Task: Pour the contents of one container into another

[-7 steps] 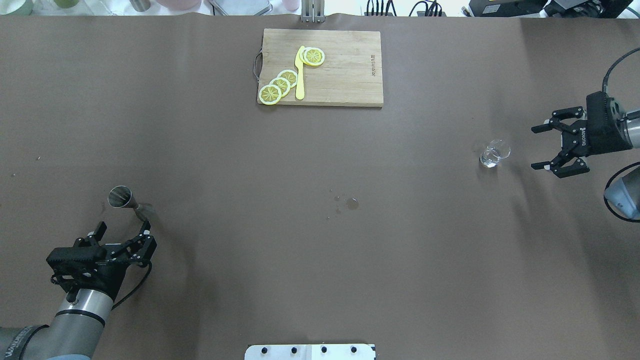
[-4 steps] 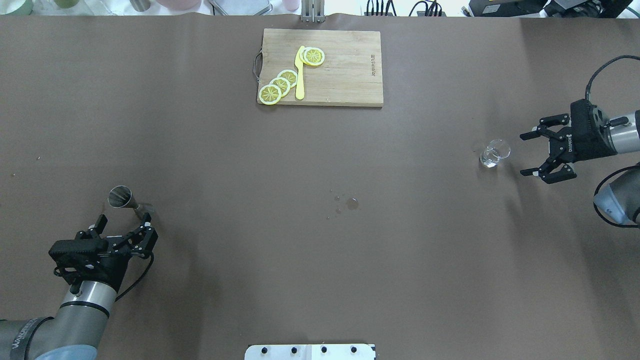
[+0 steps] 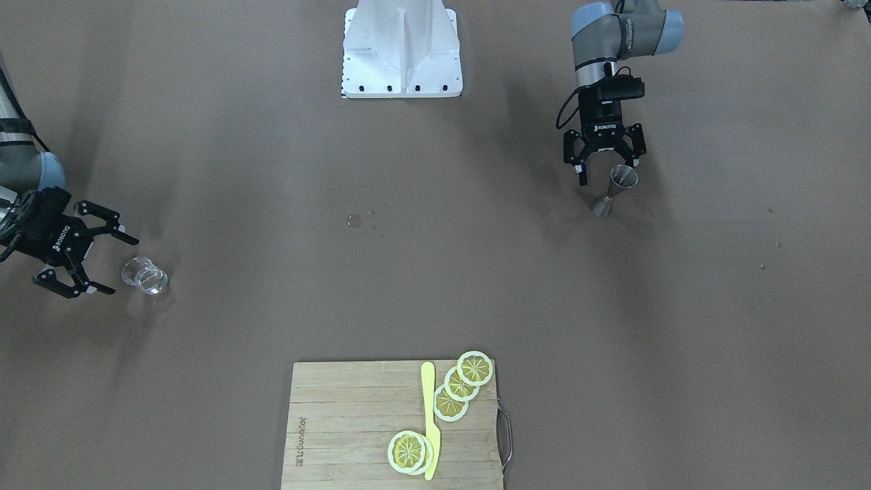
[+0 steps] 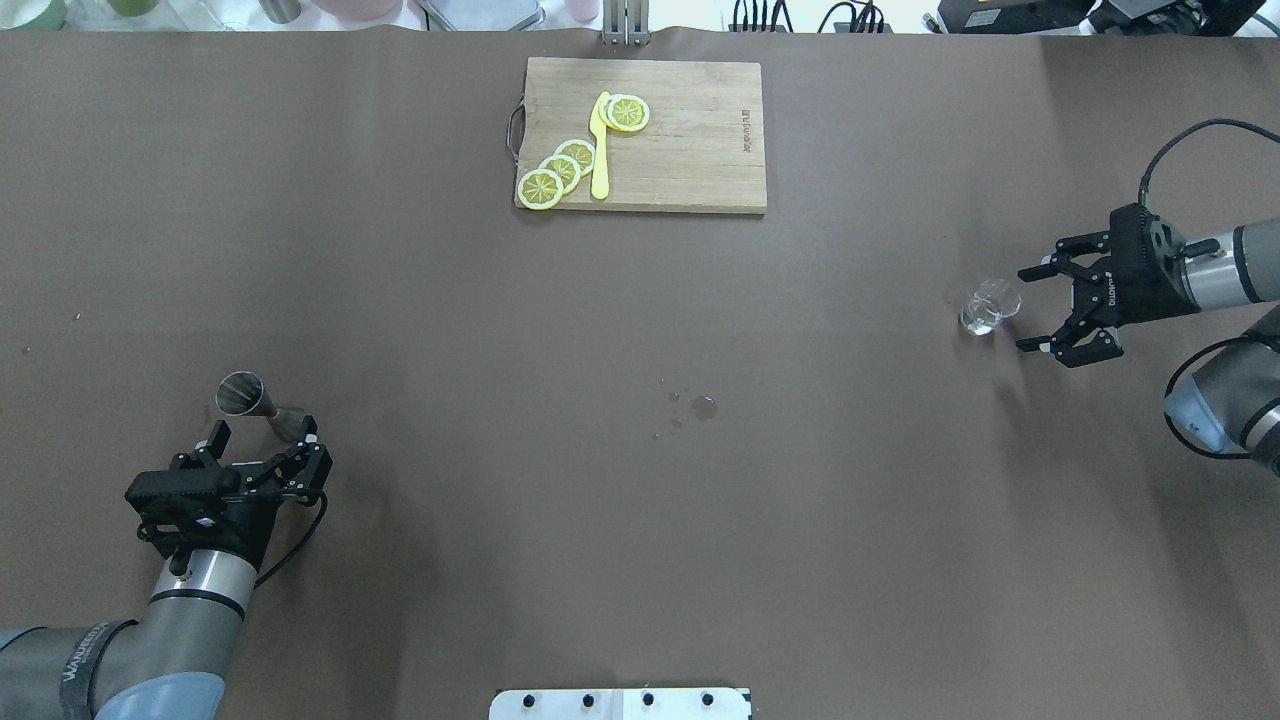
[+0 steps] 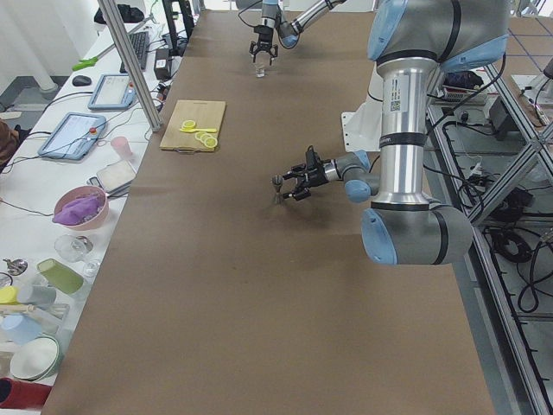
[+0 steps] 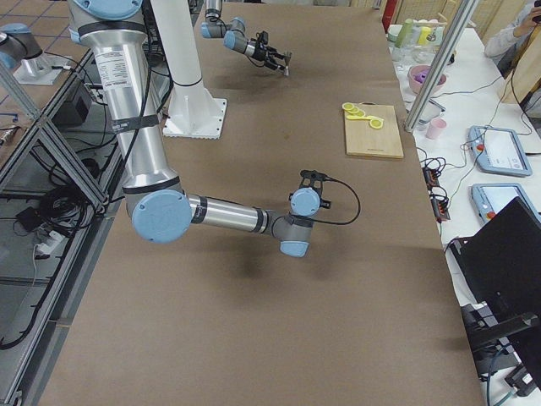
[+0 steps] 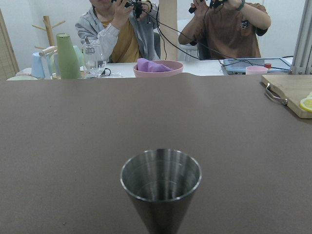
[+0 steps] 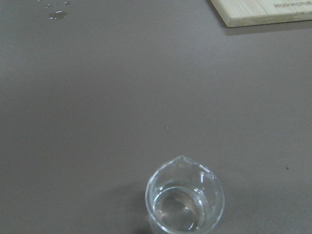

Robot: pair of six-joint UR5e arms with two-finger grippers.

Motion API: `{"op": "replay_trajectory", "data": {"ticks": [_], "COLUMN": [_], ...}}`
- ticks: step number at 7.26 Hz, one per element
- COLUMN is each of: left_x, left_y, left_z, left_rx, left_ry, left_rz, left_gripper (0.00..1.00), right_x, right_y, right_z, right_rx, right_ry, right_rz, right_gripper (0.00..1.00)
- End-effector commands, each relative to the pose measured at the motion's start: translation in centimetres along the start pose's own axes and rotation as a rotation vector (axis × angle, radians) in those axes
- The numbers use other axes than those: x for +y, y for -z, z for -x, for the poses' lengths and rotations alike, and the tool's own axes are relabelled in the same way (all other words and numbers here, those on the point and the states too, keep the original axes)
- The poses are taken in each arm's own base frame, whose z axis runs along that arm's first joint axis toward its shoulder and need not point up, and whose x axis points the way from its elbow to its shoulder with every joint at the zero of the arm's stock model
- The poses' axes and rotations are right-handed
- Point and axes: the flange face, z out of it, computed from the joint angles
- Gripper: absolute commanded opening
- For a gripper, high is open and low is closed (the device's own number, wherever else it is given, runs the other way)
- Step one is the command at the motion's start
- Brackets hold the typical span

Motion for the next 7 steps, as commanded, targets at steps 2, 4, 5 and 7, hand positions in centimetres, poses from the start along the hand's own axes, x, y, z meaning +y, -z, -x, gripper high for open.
{"op": "replay_trajectory", "data": {"ticks": [2,4,5,7], "left_x": [0.4,-0.5,-0.4,0.4], "left_y": [-0.7,-1.8,-2.0,-2.5], "left_z": [0.7,1.2,0.7,-1.1], "left_rx": [-0.012,-0.032,-0.031,-0.028], "left_ry": [-0.020,-0.013,-0.006,0.004], "left_rz": [-0.045,-0.066,-0.068,-0.069], "left_gripper": [0.97,0.96,0.95,0.95], "right_x": [-0.5,-1.2,-1.4,-1.6], "right_y": [-0.9,-1.7,-2.1,-2.2], "right_z": [-1.0,-1.5,-1.3,-1.1], "right_rx": [0.018,0.029,0.024,0.019], "right_ry": [-0.011,-0.029,-0.028,-0.026], "right_rz": [0.003,-0.001,-0.002,-0.004], "right_gripper": [0.98,0.98,0.98,0.98]}}
